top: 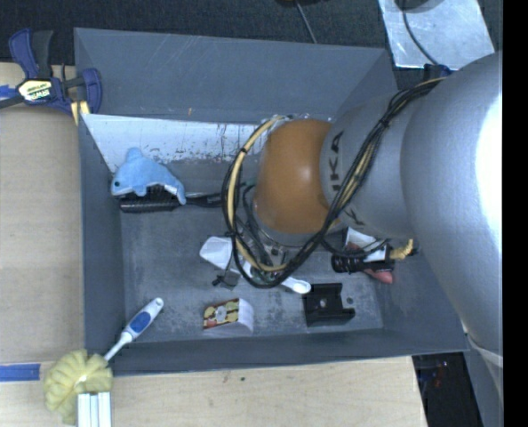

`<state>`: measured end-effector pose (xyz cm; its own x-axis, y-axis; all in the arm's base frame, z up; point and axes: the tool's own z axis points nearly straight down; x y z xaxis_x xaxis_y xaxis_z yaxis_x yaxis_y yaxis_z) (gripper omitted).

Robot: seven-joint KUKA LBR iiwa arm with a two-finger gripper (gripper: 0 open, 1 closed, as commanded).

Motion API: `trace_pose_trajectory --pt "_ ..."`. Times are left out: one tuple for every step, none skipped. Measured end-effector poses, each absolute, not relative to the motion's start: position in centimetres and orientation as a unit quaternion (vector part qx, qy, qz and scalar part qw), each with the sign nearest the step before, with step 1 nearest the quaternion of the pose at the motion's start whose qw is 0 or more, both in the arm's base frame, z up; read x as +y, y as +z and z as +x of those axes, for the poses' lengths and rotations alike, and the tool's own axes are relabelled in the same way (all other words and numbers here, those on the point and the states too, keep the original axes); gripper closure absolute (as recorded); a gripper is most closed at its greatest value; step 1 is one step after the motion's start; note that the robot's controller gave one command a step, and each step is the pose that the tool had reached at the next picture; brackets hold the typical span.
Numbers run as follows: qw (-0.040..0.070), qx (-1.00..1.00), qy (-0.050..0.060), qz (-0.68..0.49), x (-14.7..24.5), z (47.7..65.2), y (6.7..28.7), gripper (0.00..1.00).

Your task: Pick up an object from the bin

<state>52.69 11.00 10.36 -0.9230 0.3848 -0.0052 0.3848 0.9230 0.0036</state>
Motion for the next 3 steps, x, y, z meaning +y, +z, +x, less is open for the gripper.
trace_pose_trajectory --pt "0.005 0.981 0.002 0.196 11.0 52.8 12.6 1.00" --pt "0.006 0.981 0.003 0.196 11.0 52.9 13.8 1.00" --pt "0.004 0.981 0.001 0.195 10.9 52.7 16.1 1.00"
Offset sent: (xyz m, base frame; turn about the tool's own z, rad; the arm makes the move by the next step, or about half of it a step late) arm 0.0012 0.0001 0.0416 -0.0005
